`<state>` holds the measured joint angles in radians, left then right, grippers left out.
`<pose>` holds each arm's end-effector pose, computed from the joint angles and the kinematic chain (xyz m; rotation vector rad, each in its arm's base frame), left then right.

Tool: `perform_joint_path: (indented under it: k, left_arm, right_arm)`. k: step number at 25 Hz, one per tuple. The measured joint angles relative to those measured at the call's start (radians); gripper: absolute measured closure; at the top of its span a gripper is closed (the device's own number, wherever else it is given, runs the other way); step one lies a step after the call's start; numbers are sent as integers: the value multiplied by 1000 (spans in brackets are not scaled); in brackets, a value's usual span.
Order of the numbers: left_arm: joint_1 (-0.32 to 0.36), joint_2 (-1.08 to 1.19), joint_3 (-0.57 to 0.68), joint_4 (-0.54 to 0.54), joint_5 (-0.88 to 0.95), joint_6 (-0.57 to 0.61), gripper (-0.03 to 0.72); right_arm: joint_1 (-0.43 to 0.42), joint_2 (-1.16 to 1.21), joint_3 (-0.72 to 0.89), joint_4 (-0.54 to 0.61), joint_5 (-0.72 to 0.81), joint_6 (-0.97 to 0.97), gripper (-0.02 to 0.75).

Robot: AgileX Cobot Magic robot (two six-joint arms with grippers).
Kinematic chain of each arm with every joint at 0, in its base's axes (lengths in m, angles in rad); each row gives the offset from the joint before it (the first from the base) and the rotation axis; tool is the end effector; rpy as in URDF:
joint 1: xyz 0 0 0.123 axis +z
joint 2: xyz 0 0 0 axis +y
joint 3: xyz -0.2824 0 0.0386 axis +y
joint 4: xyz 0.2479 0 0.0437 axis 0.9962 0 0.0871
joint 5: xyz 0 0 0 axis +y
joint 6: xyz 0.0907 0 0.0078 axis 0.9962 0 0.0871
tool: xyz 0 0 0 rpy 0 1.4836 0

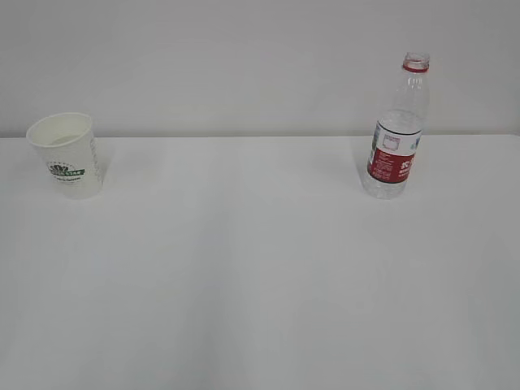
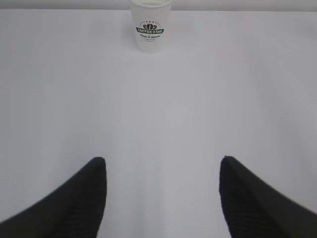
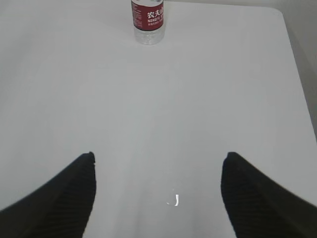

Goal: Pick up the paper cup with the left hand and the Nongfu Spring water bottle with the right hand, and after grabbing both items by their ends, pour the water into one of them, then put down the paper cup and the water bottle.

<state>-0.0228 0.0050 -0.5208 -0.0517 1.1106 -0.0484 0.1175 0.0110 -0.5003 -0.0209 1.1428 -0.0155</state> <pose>-0.0088 -0.0040 0.2790 -0.0222 2.0789 -0.1057 -0.0067 -0.0025 0.2709 -0.1401 2.1325 0.0345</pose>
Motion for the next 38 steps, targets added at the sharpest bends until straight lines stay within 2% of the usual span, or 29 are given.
perform_joint_path:
  k: [38]
  left_arm:
    - [0, 0, 0, 0, -2, 0, 172]
  right_arm:
    - [0, 0, 0, -4, 0, -10, 148]
